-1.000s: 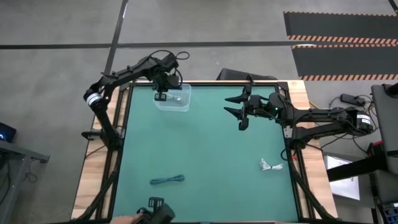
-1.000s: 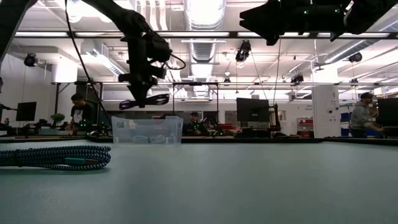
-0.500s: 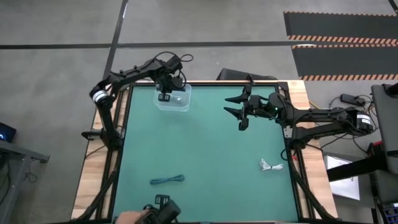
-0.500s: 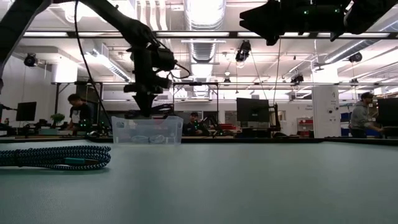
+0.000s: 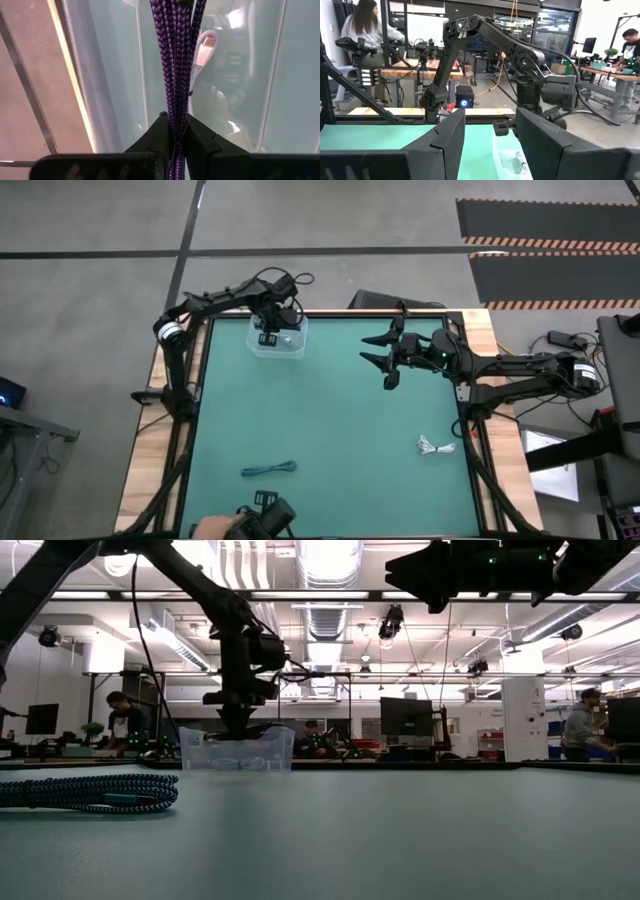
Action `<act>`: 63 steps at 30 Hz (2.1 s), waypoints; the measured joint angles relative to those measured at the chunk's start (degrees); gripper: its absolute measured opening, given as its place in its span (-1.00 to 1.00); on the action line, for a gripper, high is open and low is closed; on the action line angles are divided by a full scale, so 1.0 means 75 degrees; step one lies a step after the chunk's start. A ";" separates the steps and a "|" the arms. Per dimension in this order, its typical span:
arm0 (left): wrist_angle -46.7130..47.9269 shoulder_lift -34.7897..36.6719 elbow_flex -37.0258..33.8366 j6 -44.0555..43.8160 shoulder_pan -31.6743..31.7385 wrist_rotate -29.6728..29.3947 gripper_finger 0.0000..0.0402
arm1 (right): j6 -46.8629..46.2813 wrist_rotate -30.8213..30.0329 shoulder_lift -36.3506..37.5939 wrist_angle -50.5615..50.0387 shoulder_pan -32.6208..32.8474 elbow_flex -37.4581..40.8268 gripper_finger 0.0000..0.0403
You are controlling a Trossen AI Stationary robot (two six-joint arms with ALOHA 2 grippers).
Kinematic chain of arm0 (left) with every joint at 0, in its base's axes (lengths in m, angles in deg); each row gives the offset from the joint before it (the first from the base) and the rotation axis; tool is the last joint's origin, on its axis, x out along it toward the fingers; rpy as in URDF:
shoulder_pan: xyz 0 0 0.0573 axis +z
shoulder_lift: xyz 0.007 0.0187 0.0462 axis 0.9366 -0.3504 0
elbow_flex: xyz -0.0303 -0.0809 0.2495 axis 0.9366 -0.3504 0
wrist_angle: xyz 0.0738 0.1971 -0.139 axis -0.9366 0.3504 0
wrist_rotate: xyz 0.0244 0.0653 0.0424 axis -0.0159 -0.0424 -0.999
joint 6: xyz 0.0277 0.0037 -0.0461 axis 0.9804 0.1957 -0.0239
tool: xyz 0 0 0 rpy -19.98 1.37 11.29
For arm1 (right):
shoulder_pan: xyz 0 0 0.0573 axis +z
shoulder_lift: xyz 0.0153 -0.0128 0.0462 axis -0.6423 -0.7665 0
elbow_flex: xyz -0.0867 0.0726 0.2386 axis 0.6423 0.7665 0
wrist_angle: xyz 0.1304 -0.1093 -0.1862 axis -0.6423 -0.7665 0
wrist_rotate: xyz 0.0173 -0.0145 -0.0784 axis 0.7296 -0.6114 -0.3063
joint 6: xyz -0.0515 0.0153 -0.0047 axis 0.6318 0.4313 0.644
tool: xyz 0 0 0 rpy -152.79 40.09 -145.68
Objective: Pick and place USB-C Cables
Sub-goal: Put the violet charger cable into the transparent bin
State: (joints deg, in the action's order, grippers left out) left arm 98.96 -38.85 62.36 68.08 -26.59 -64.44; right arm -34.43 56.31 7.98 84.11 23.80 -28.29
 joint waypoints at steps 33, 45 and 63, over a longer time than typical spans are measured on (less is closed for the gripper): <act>-0.0793 -0.0056 -0.0377 0.0026 0.0000 0.0000 -0.91 | -0.0006 0.0000 0.0000 -0.0036 0.0000 0.0000 -0.17; -0.0844 -0.0056 -0.0430 0.0026 0.0000 0.0000 -0.91 | -0.0006 0.0000 0.0000 -0.0067 0.0000 0.0000 -0.17; -0.1332 -0.0056 -0.0785 0.0159 0.0000 -0.0029 -0.76 | -0.0009 0.0000 0.0000 -0.0077 0.0000 0.0000 -0.17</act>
State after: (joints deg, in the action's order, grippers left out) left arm 88.97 -39.28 56.47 69.27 -26.59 -64.65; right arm -34.50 56.31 7.98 83.53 23.80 -28.29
